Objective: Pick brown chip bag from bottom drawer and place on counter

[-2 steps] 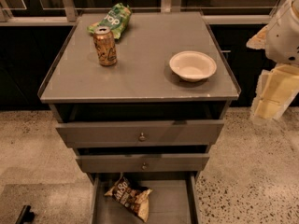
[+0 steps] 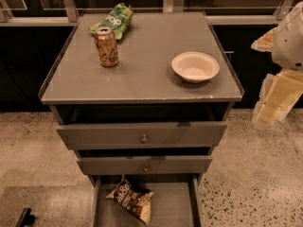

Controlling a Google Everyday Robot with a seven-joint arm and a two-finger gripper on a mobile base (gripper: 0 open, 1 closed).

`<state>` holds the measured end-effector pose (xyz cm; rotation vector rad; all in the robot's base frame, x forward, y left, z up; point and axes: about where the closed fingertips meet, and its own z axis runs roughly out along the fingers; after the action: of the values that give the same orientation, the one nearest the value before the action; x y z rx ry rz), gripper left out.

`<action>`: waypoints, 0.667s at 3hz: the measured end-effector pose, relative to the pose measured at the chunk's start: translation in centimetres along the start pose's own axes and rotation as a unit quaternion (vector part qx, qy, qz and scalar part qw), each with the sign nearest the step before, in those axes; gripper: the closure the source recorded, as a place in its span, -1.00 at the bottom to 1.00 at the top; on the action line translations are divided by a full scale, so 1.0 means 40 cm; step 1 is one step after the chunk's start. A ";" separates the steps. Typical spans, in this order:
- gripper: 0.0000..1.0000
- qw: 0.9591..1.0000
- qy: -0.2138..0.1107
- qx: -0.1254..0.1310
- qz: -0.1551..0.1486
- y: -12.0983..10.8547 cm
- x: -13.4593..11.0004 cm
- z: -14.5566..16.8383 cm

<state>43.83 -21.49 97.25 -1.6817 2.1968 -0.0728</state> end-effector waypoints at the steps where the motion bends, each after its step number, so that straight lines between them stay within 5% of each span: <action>1: -1.00 0.998 -0.062 -0.014 0.023 0.050 0.011 0.095; 2: -1.00 0.986 -0.150 -0.045 0.062 0.116 -0.015 0.254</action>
Offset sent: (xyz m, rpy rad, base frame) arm 0.0366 0.0897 -0.1544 0.7291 -0.1129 -0.0661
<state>42.96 -17.76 86.75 -1.4840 2.0938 0.2982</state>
